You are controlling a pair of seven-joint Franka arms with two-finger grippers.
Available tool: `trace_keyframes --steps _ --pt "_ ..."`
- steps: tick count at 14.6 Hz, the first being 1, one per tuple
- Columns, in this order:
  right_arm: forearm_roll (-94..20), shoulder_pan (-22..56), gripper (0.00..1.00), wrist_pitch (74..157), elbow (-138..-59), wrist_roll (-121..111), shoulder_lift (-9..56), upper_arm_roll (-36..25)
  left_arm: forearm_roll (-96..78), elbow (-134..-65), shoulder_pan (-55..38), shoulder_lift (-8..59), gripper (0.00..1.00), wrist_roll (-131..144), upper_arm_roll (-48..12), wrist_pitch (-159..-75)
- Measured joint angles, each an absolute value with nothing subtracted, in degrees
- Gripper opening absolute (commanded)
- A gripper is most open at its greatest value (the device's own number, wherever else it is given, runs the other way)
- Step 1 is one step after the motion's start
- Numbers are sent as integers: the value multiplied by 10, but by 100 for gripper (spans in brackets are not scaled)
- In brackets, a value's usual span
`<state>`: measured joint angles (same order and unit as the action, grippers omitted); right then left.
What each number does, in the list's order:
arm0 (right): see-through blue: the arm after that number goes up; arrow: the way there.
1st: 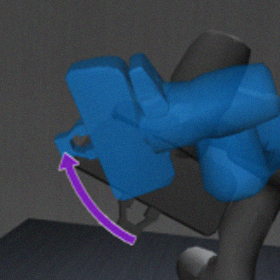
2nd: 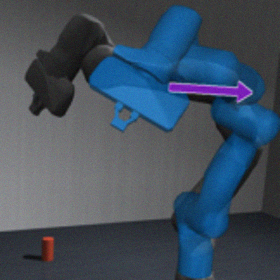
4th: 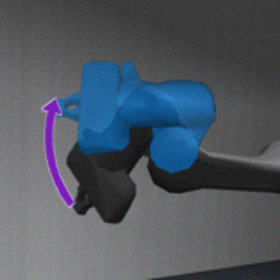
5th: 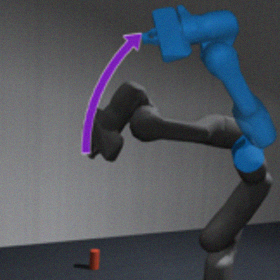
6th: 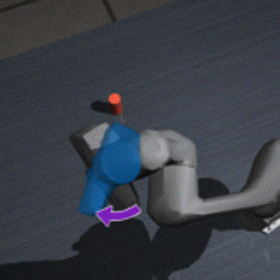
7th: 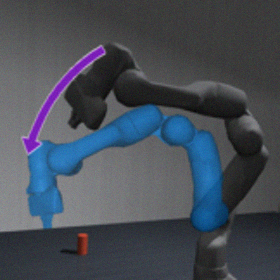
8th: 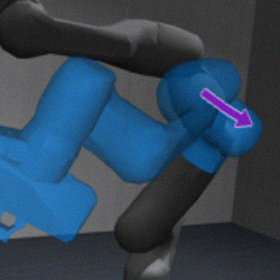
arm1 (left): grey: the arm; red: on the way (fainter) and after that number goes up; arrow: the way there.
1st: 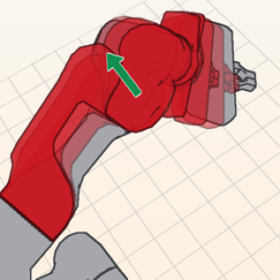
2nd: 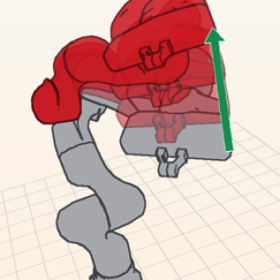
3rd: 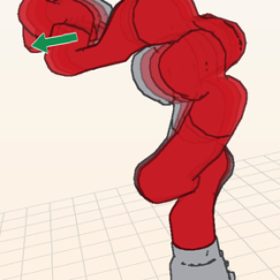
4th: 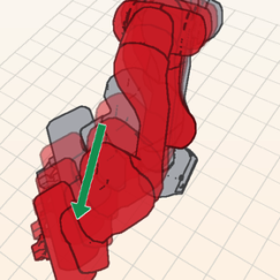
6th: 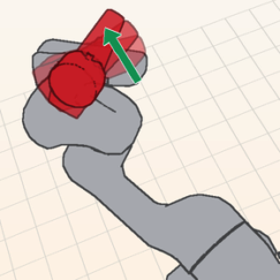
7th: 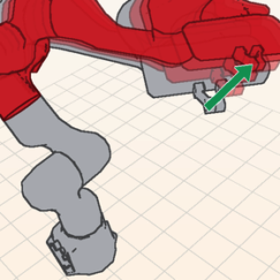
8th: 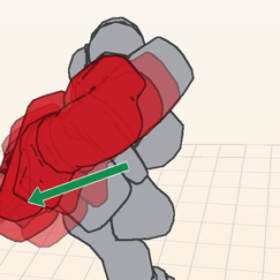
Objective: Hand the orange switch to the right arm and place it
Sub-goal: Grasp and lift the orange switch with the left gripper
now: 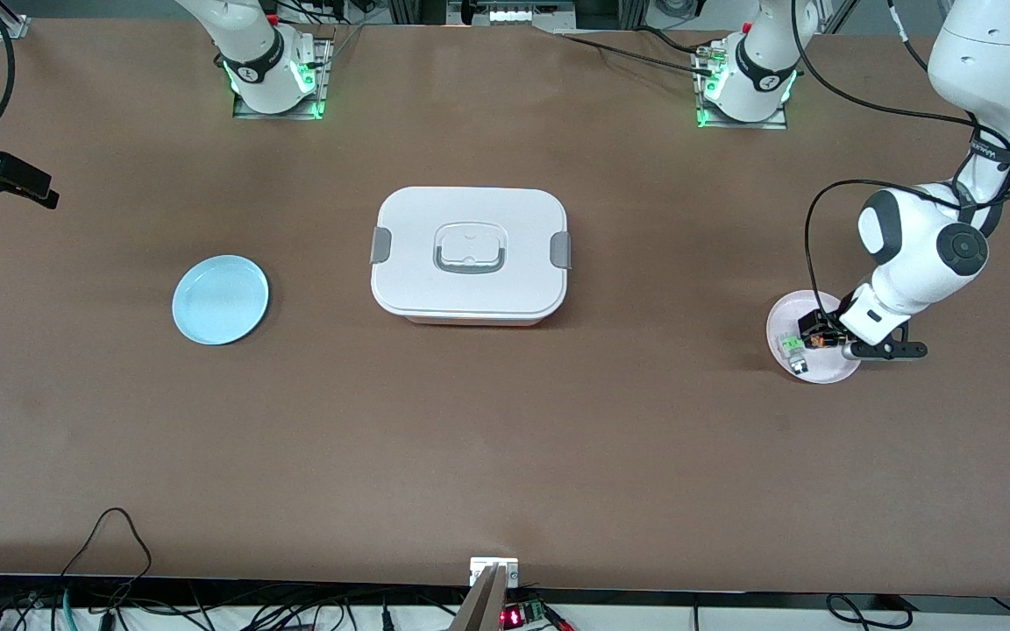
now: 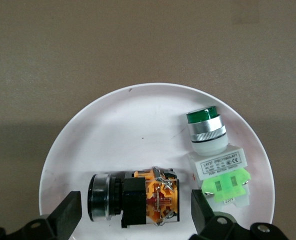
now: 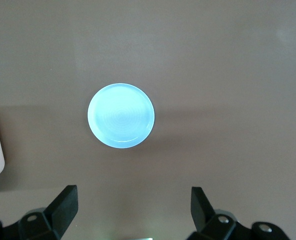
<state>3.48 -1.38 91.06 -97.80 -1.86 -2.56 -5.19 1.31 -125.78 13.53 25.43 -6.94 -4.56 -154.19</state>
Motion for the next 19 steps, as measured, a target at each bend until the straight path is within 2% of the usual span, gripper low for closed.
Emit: trace_keyframes --steps 4,5,7,8,13,15,19 --pt "35 -14 100 911 -978 -19 -25 -52 13 -1258 135 262 45 -69 -46 -1552" --pt "35 -14 100 911 -978 -19 -26 -52 13 -1258 135 263 29 -69 -46 -1553" --pt "35 -14 100 911 -978 -19 -25 -52 13 -1258 135 263 6 -69 -46 -1553" --pt "35 -14 100 911 -978 -19 -25 -52 13 -1258 135 263 2 -69 -46 -1553" --pt "35 -14 100 911 -978 -19 -20 -52 13 -1245 135 253 4 -70 -46 -1533" --pt "35 -14 100 912 -978 -19 -9 -52 13 -1207 135 230 4 -70 -47 -1441" --pt "34 -14 100 925 -978 -19 28 -51 13 -1070 133 192 8 -109 -63 -1200"
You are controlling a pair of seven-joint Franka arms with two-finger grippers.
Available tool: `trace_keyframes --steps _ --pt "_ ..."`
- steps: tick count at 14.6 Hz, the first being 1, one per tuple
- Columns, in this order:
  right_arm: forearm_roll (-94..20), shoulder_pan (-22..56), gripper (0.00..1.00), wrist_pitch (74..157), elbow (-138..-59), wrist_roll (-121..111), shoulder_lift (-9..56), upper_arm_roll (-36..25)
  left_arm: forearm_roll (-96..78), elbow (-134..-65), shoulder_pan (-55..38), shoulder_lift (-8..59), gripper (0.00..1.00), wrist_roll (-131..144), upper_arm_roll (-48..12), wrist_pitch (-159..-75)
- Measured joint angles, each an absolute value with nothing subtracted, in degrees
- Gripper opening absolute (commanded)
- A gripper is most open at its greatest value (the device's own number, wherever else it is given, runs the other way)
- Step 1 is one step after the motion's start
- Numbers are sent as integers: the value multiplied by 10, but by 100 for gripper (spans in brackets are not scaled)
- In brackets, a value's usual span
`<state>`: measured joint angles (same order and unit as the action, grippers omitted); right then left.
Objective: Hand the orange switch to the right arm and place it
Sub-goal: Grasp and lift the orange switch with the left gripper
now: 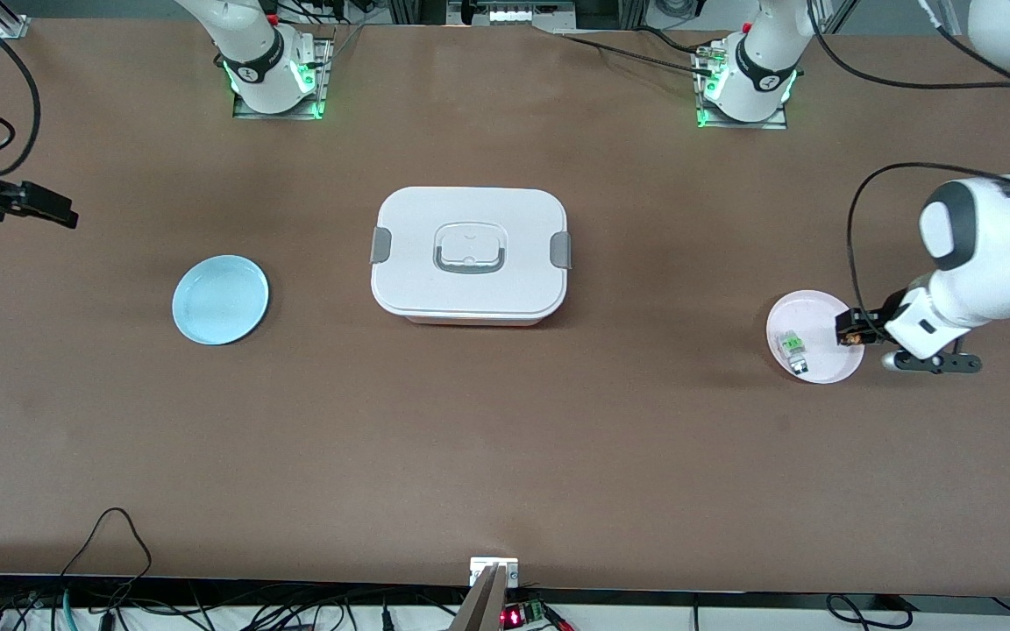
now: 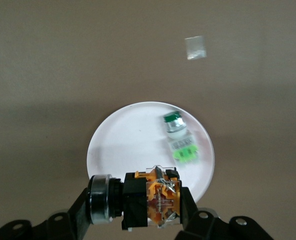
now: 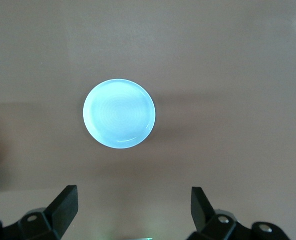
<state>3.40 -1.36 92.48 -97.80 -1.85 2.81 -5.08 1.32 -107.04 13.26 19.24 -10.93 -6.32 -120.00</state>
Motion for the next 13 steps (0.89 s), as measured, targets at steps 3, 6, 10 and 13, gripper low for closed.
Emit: trace_keyframes --steps 3,6,10,13 --pt "22 -13 100 928 -978 -19 41 -48 12 -1020 133 191 7 -189 -98 -1123" --pt "-13 -13 100 923 -977 -19 40 -47 -35 -1019 131 200 7 -305 -135 -1118" --pt "-60 -13 100 908 -977 -19 40 -47 -196 -1019 128 238 4 -513 -147 -1118" --pt "-133 -14 100 907 -977 -19 43 -48 -338 -1018 121 259 4 -666 -150 -1119"
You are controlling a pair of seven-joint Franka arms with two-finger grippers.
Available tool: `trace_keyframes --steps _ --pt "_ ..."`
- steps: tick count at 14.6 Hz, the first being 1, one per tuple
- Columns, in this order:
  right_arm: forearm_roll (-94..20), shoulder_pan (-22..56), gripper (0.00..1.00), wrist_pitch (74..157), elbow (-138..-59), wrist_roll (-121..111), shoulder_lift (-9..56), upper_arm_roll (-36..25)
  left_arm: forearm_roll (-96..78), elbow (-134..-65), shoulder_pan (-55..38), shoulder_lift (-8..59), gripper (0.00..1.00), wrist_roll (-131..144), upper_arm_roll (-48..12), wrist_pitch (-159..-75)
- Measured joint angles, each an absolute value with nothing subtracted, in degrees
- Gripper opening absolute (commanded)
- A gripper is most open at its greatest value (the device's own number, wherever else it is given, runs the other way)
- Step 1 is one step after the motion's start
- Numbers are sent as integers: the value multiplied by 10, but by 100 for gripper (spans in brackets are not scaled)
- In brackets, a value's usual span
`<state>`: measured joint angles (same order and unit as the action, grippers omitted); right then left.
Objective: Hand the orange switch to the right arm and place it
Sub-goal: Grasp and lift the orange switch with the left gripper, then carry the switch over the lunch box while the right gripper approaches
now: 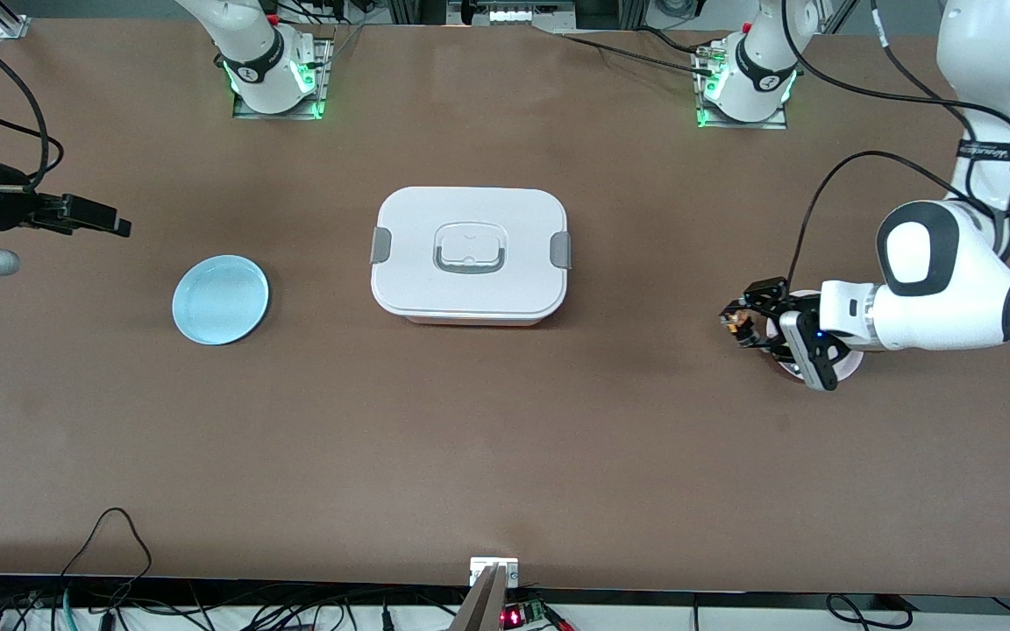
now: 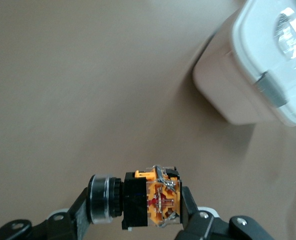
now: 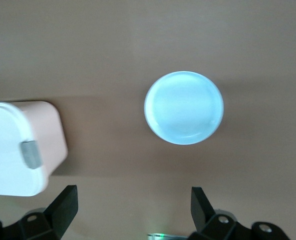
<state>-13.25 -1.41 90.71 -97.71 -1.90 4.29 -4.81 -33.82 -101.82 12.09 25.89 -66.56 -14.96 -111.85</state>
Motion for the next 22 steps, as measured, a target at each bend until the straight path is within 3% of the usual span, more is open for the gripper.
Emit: trace_keyframes --steps 13,19,22 --pt "-575 -36 100 905 -1001 -56 157 -51 -885 -1017 71 290 4 -1052 -271 -1073" --pt "-684 -35 100 904 -1024 -60 173 -20 -1051 -1001 -71 293 2 -1162 -277 -1243" --pt "-718 -34 100 928 -1024 -60 173 18 -1101 -977 -123 306 2 -1193 -277 -1279"
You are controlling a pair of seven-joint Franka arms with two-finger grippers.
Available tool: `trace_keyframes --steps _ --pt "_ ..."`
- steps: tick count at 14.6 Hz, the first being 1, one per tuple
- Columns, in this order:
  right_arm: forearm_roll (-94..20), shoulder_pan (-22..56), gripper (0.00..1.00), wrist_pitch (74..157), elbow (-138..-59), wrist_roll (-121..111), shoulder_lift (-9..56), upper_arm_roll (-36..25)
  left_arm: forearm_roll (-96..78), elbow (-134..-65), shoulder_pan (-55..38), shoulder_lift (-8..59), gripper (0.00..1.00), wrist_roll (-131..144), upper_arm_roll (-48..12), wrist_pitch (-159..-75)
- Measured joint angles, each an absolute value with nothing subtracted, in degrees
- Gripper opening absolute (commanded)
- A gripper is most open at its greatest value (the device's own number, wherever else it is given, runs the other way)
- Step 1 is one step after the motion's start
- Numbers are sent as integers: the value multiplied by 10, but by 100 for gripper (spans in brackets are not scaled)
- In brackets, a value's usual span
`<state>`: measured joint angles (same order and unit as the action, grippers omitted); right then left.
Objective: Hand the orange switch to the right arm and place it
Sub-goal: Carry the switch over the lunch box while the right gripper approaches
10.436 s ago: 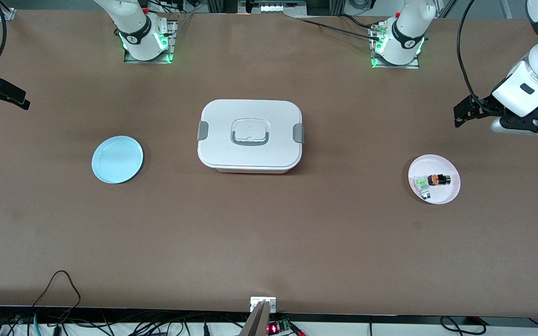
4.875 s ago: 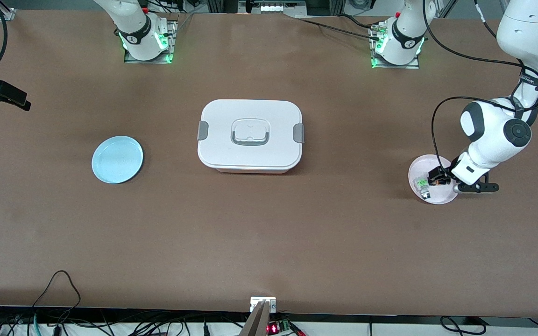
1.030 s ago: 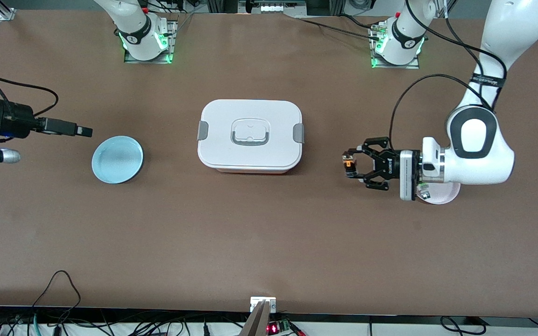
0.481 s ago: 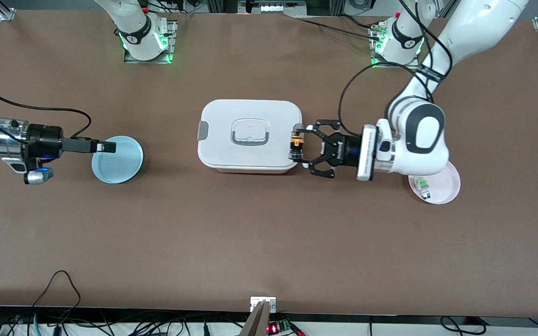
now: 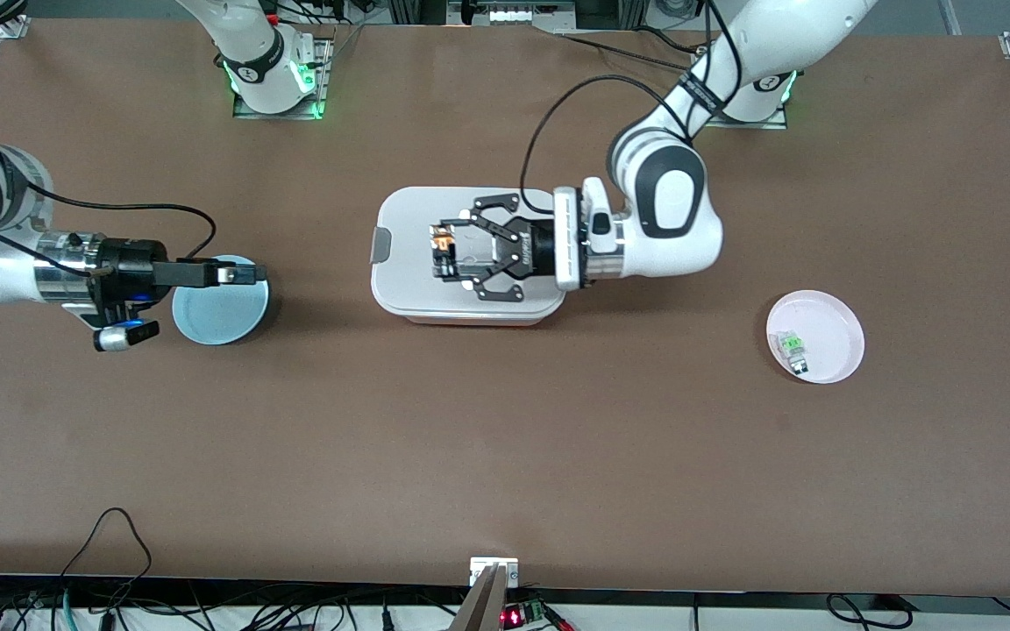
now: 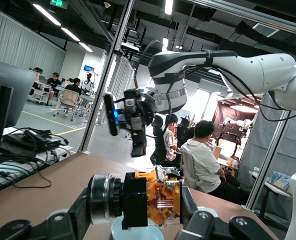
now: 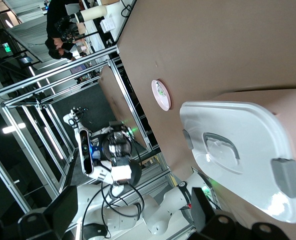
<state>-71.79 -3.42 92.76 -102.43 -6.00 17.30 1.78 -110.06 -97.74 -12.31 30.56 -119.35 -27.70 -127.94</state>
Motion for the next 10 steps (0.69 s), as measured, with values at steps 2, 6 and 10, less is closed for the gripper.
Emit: trace_keyframes --steps 2,6,10 --pt "-719 -33 100 954 -1025 -60 175 46 -1132 -957 -149 327 1 -1221 -276 -1304" --pt "-719 -29 100 965 -1027 -60 182 70 -1198 -904 -187 371 1 -1264 -276 -1330" --pt "-720 -20 100 964 -1034 -60 188 75 -1204 -866 -195 394 1 -1265 -275 -1342"
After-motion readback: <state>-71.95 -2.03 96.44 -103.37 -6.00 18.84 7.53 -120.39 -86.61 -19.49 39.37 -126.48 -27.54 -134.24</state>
